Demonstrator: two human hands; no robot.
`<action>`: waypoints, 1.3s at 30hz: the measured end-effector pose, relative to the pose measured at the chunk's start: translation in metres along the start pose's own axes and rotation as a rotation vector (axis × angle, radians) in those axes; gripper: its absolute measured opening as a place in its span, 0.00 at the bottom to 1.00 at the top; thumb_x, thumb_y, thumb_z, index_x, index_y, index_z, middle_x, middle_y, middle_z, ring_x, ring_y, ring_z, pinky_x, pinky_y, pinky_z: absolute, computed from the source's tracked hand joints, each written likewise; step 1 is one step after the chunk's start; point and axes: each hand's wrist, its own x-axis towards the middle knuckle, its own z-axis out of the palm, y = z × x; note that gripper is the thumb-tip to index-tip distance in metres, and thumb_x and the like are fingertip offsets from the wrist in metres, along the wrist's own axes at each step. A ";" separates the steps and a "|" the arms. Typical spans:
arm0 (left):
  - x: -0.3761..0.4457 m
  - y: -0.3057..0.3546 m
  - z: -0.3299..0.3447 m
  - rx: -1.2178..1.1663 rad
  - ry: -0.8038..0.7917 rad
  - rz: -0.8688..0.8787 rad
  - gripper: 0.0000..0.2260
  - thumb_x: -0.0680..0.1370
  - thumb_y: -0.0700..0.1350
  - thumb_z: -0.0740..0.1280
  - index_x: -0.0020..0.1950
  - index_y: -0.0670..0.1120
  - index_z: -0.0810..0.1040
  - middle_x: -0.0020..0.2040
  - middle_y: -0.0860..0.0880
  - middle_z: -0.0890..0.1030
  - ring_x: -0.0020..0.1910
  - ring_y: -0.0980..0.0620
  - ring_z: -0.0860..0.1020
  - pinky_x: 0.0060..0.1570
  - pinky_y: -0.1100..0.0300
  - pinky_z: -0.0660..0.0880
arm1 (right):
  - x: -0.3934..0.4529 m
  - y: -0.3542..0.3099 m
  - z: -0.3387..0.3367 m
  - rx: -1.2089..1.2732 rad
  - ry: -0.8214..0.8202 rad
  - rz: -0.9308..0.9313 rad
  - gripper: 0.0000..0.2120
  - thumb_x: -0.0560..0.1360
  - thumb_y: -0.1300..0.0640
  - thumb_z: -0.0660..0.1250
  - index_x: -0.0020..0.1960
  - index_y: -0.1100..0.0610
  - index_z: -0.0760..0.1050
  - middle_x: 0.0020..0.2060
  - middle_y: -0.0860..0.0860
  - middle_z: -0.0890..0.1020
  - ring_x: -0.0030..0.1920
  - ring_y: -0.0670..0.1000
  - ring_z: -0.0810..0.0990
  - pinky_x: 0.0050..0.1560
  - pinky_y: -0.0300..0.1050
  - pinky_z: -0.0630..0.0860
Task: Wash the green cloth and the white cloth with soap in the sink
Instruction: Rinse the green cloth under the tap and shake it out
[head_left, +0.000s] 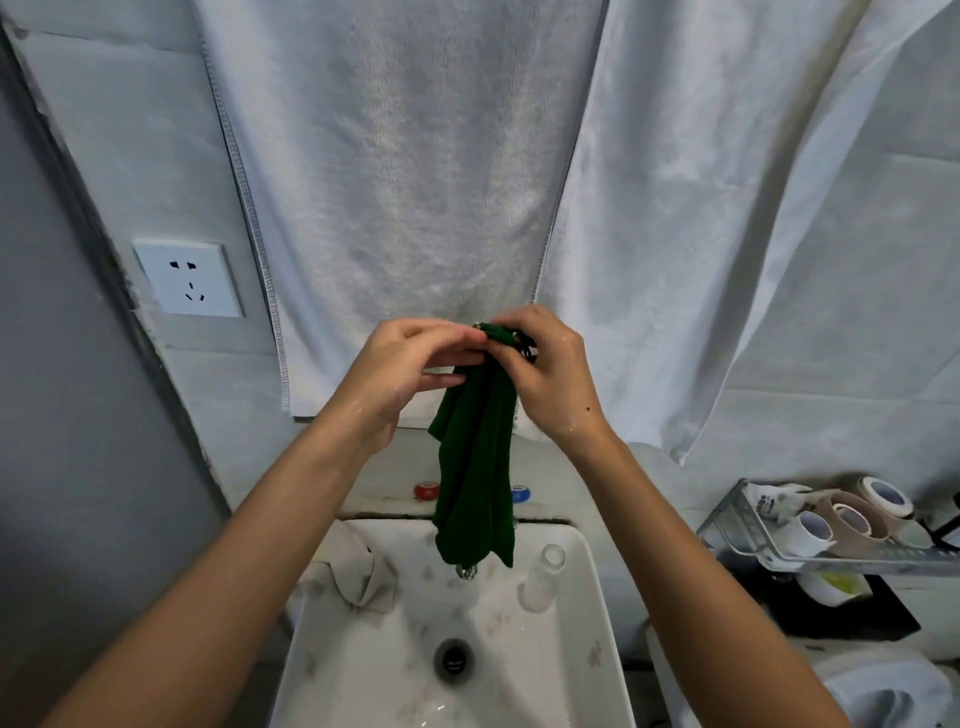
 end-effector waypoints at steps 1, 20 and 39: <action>0.002 -0.003 -0.003 0.029 0.006 0.022 0.10 0.79 0.40 0.62 0.46 0.43 0.83 0.45 0.46 0.85 0.48 0.51 0.83 0.53 0.55 0.78 | 0.001 0.001 -0.004 0.042 -0.017 0.003 0.06 0.74 0.66 0.67 0.50 0.62 0.80 0.44 0.49 0.79 0.44 0.45 0.77 0.47 0.32 0.73; -0.007 -0.114 -0.024 0.450 -0.311 0.057 0.15 0.73 0.42 0.72 0.59 0.47 0.78 0.46 0.48 0.83 0.44 0.51 0.82 0.47 0.54 0.79 | 0.017 -0.010 -0.056 0.372 -0.085 0.091 0.10 0.74 0.65 0.67 0.43 0.51 0.80 0.36 0.41 0.82 0.42 0.44 0.80 0.46 0.38 0.76; 0.013 -0.063 -0.035 0.117 0.085 0.266 0.13 0.76 0.30 0.63 0.46 0.49 0.71 0.40 0.45 0.77 0.37 0.57 0.78 0.36 0.63 0.76 | 0.004 0.029 -0.090 0.420 0.105 0.274 0.09 0.75 0.62 0.67 0.43 0.49 0.80 0.33 0.43 0.82 0.37 0.45 0.79 0.37 0.41 0.74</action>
